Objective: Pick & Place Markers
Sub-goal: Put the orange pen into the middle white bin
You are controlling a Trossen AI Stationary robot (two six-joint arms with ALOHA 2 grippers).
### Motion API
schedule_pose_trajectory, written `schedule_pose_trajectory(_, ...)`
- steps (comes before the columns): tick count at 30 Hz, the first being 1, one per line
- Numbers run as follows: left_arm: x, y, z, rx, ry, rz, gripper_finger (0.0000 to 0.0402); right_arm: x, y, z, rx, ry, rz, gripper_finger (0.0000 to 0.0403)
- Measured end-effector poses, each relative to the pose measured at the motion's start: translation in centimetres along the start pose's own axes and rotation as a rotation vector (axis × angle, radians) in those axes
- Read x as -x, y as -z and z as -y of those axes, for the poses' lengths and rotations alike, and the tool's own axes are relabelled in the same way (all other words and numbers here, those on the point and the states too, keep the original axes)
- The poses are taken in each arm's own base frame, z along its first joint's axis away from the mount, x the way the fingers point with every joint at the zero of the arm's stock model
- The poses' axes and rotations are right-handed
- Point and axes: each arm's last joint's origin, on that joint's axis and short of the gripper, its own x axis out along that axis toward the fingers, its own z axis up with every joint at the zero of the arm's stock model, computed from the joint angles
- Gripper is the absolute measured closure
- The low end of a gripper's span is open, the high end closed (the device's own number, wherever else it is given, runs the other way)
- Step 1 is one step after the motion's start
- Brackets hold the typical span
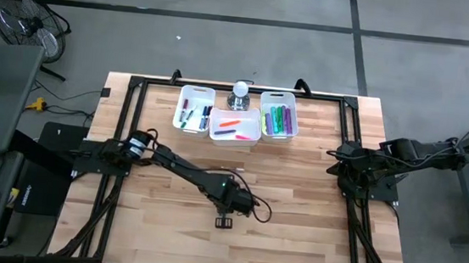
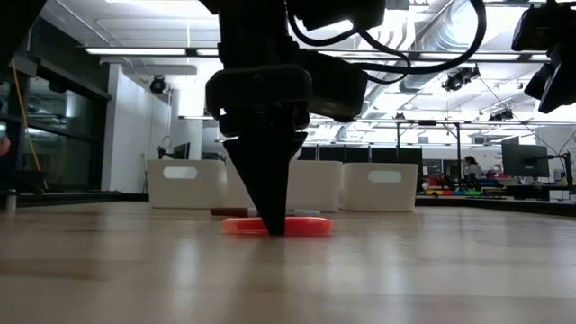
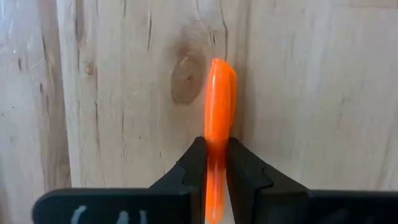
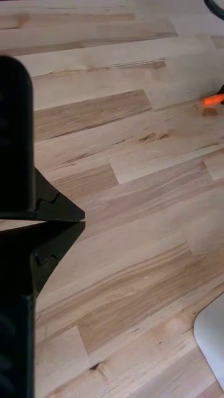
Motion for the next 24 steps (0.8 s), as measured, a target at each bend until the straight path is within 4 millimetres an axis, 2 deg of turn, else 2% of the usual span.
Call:
schedule_pose_trajectory(7, 1.8, -1.3, -0.6, 0.022, -0.109, 0.037, 0.0369, 0.0, 0.0, 0.0, -0.003, 0.000, 0.000, 0.0402)
schedule_pose_trajectory(12, 3.9, -1.9, -2.0, 0.043, -0.182, -0.008, 0.0369, 0.0, 0.0, 0.0, -0.002, 0.000, 0.000, 0.0402)
schedule_pose_trajectory(19, 6.1, -3.1, -6.5, 0.124, -0.262, -0.050, 0.0369, 0.0, 0.0, 0.0, 0.000, 0.000, 0.000, 0.0402)
schedule_pose_trajectory(24, 8.2, -3.9, -10.8, 0.157, -0.311, -0.087, 0.0369, 0.0, 0.0, 0.0, 0.000, 0.000, 0.000, 0.0402)
